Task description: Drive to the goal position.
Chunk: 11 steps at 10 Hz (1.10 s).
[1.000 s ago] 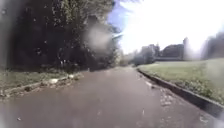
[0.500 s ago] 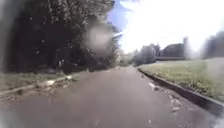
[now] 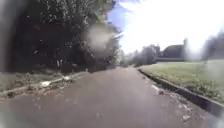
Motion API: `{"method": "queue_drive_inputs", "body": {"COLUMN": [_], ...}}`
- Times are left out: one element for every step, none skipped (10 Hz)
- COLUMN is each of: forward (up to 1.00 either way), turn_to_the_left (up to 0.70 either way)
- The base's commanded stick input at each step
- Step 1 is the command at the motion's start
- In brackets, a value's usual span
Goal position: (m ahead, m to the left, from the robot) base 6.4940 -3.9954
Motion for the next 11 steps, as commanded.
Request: {"method": "queue_drive_inputs", "body": {"forward": [0.45, 0.45, 0.45, 0.45, 0.45, 0.45, 0.45, 0.45, 0.45, 0.45, 0.45], "turn_to_the_left": [0.00, 0.00, 0.00, 0.00, 0.00, 0.00, 0.00, 0.00, 0.00, 0.00, 0.00]}}
